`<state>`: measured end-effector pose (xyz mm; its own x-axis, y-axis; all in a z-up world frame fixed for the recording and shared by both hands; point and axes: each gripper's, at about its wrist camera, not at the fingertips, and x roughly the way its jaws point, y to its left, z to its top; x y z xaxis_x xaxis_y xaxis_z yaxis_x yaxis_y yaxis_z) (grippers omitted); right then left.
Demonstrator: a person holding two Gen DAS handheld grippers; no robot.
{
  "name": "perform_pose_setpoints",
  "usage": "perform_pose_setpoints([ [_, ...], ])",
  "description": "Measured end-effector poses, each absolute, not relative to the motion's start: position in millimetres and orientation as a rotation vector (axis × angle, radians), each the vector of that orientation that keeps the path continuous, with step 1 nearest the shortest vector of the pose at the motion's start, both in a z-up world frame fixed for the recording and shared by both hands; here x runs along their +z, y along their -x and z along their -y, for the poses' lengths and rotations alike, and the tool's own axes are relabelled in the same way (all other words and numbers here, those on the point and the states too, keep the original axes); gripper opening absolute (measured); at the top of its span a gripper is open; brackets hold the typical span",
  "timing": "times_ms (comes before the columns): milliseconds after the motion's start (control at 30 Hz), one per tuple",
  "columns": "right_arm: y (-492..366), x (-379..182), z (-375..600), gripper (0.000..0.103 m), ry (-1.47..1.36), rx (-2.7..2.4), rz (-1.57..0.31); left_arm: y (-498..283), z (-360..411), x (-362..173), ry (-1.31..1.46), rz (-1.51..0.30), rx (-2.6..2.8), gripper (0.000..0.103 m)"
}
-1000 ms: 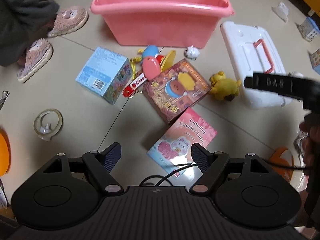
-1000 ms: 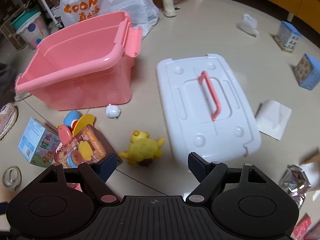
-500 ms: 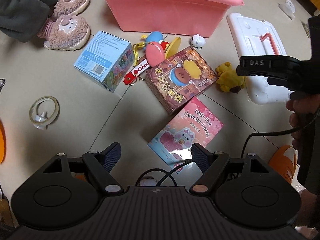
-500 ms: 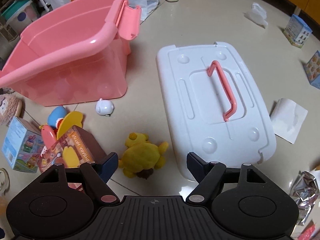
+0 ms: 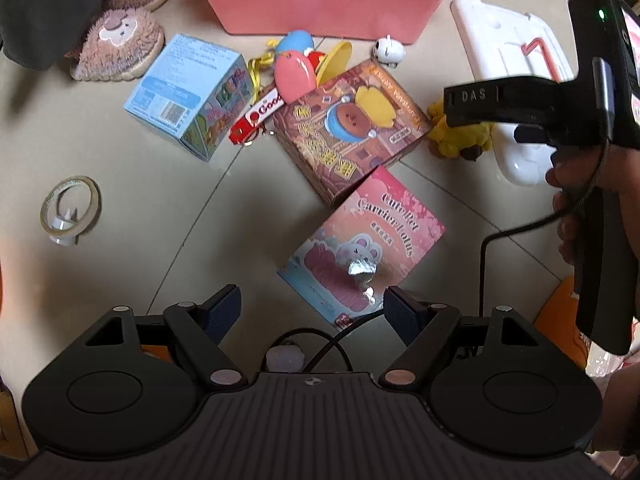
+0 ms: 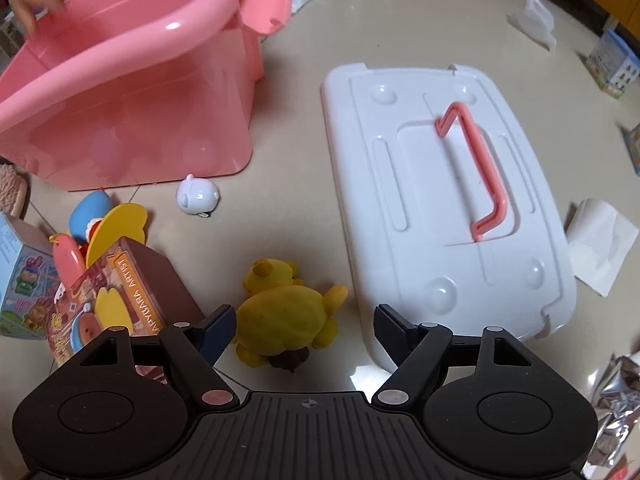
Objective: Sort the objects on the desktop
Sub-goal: 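Lower the right gripper onto the yellow plush duck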
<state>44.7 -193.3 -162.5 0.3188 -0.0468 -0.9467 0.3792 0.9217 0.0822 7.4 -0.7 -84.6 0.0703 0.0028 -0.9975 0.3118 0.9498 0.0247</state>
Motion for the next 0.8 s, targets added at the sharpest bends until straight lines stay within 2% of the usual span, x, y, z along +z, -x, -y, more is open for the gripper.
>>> perform_pose_setpoints([
  [300, -56.8, -176.1, 184.6, 0.074, -0.280, -0.292, -1.235, -2.6, 1.9, -109.6, -0.268, -1.577, -0.230, 0.080],
  [800, -63.9, -190.8, 181.7, 0.075, -0.257, -0.310, -1.262, 1.5, 11.3, -119.3, -0.276, -1.613, -0.253, 0.080],
])
